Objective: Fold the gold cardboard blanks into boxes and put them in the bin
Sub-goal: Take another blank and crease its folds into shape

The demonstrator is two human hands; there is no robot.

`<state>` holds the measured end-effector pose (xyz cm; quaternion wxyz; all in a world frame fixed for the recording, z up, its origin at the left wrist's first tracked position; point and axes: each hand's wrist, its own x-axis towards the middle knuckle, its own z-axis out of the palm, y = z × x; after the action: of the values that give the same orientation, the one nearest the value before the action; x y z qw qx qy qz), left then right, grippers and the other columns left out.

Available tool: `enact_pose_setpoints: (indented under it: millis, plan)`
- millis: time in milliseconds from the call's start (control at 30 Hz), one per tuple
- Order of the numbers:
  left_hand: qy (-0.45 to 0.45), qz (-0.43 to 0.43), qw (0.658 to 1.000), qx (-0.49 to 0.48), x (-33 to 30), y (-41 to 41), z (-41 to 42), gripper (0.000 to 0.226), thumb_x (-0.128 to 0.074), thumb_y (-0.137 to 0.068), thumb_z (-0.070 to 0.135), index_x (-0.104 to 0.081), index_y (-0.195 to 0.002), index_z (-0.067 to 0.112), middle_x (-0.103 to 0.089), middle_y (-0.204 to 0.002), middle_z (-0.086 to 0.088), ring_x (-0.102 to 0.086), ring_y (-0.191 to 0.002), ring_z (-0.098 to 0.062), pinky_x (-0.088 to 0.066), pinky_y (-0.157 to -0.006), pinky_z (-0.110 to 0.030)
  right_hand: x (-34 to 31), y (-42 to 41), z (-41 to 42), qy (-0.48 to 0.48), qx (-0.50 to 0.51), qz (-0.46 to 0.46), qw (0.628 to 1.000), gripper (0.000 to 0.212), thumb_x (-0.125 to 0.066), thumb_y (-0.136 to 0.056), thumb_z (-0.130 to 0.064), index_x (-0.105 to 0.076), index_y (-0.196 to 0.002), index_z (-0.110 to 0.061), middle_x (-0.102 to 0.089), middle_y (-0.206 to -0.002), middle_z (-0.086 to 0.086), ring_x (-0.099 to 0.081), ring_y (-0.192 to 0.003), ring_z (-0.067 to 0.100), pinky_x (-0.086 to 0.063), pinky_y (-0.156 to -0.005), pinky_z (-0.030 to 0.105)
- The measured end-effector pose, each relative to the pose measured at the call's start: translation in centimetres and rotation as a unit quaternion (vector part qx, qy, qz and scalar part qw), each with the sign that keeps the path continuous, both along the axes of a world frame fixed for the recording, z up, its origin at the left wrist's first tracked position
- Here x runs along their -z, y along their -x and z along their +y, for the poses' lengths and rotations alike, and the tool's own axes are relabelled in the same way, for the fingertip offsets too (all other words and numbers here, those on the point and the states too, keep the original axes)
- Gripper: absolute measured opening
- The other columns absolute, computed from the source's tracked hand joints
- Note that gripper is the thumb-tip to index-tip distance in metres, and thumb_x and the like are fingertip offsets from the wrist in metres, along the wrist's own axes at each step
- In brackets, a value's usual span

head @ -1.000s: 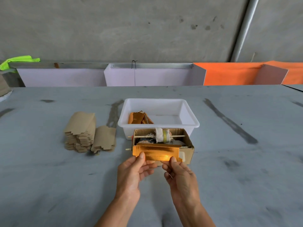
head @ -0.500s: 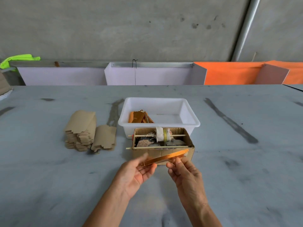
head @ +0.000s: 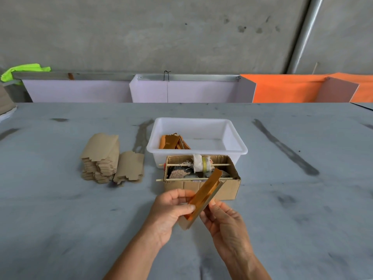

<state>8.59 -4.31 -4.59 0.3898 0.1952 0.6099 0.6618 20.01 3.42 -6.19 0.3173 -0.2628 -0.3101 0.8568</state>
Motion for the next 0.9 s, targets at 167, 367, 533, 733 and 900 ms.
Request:
enact_pose_setpoints:
  millis: [167, 367, 533, 733, 900]
  plan:
    - [0.019, 0.072, 0.997, 0.002, -0.49, -0.29, 0.06, 0.022, -0.076, -0.072, -0.002, -0.072, -0.089, 0.01, -0.073, -0.079, -0.003, -0.068, -0.073, -0.012, -0.052, -0.059, -0.021, -0.17, 0.08, -0.46, -0.03, -0.02, -0.011, 0.999, 0.019, -0.06, -0.075, -0.009, -0.076, -0.078, 0.0, -0.072, -0.086, 0.02, -0.071, -0.073, 0.023, -0.058, -0.061, 0.028]
    - [0.029, 0.094, 0.994, 0.042, -0.93, 0.11, -0.09, 0.02, -0.074, -0.075, 0.0, -0.071, -0.091, 0.011, -0.074, -0.08, -0.006, -0.07, -0.074, -0.017, -0.053, -0.06, -0.023, -0.32, 0.11, -0.6, -0.029, -0.029, -0.011, 0.999, 0.019, -0.06, -0.074, -0.01, -0.076, -0.078, -0.002, -0.073, -0.086, 0.018, -0.07, -0.071, 0.02, -0.059, -0.066, 0.028]
    - [0.033, 0.08, 0.996, 0.027, -0.84, 0.27, -0.47, 0.016, -0.069, -0.079, -0.004, -0.069, -0.091, 0.007, -0.074, -0.078, -0.006, -0.07, -0.068, -0.015, -0.051, -0.056, -0.02, -0.03, 0.25, -0.73, -0.006, -0.039, 0.011, 0.999, 0.018, -0.061, -0.077, -0.006, -0.074, -0.083, 0.003, -0.071, -0.085, 0.02, -0.069, -0.07, 0.021, -0.059, -0.065, 0.028]
    - [0.049, 0.117, 0.991, 0.031, -0.96, 0.29, -0.56, 0.01, -0.068, -0.079, -0.005, -0.066, -0.084, 0.004, -0.069, -0.07, -0.007, -0.065, -0.06, -0.011, -0.05, -0.053, -0.02, 0.36, 0.34, -0.75, -0.024, -0.037, -0.016, 0.999, 0.015, -0.065, -0.071, -0.005, -0.073, -0.078, 0.005, -0.07, -0.078, 0.02, -0.066, -0.063, 0.02, -0.057, -0.059, 0.024]
    - [0.071, 0.161, 0.984, 0.02, -0.77, 0.09, -0.64, 0.012, -0.07, -0.076, -0.005, -0.065, -0.078, 0.006, -0.064, -0.066, -0.006, -0.061, -0.061, -0.014, -0.054, -0.058, -0.028, 0.3, 0.36, -0.76, -0.075, -0.029, -0.067, 0.995, 0.011, -0.067, -0.072, -0.008, -0.072, -0.072, 0.002, -0.068, -0.069, 0.015, -0.063, -0.058, 0.016, -0.054, -0.055, 0.021]
